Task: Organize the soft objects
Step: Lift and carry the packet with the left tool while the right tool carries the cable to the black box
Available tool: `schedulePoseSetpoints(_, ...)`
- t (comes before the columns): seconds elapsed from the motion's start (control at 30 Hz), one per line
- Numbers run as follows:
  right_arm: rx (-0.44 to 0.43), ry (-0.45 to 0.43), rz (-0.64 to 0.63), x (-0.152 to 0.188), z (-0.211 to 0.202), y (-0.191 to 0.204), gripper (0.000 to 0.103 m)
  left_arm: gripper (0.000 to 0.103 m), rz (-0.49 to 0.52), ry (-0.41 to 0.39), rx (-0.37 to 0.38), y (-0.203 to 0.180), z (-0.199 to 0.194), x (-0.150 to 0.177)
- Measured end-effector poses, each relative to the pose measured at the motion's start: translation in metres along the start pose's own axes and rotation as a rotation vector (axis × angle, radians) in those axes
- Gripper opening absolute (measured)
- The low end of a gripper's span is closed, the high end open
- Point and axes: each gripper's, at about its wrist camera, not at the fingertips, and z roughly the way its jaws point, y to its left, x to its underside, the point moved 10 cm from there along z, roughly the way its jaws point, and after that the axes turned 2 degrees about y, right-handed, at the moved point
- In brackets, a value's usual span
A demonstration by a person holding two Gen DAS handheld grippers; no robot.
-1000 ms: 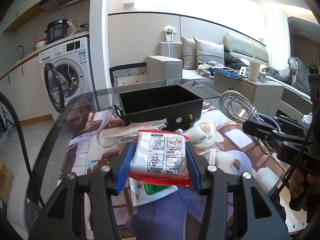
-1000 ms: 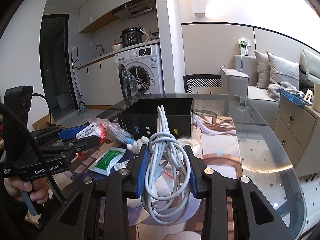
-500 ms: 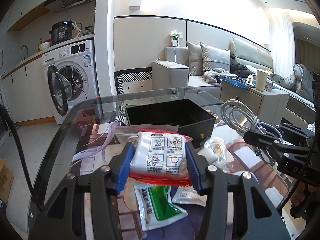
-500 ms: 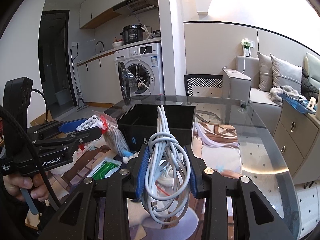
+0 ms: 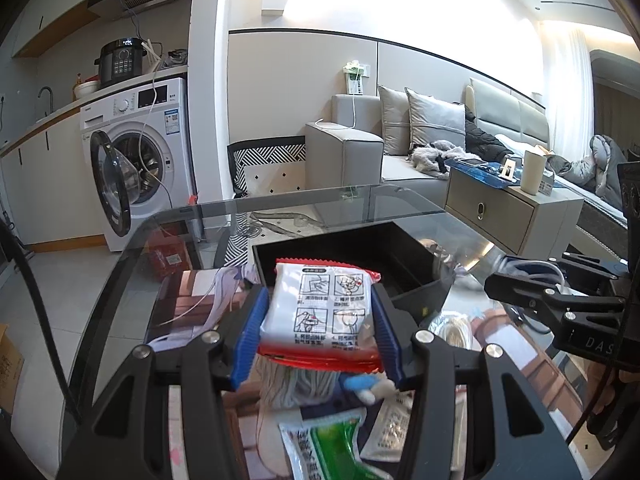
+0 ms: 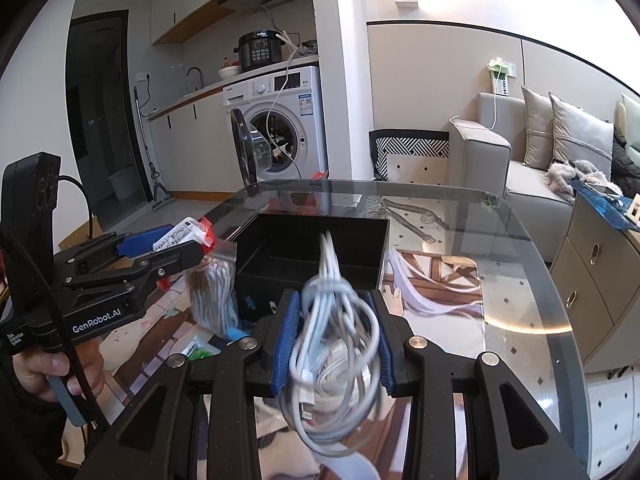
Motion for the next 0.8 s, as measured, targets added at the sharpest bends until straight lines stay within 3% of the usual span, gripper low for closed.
schedulePoseSetpoints(0.13, 0.008, -0.002, -0.017, -0.008, 0.008, -0.004, 0.025, 0.05, -0.015, 0.004, 0.013, 0.002, 0.007, -0.005)
schedulePoseSetpoints(0.3, -0.008, 0.075, -0.011, 0.016, 0.019, -0.016, 0.025, 0.05, -0.015, 0.009, 0.013, 0.005, 0.01, -0.005)
schedulePoseSetpoints(0.63, -0.152, 0.202, -0.071, 0.083, 0.011, 0.023, 0.037, 0.05, -0.014, 0.007, 0.012, 0.009, 0.011, -0.003)
schedulePoseSetpoints(0.8, -0.125, 0.245, -0.101, 0.1, 0.022, 0.028, 0.04, 0.05, -0.019, 0.011, 0.011, 0.01, 0.011, -0.002)
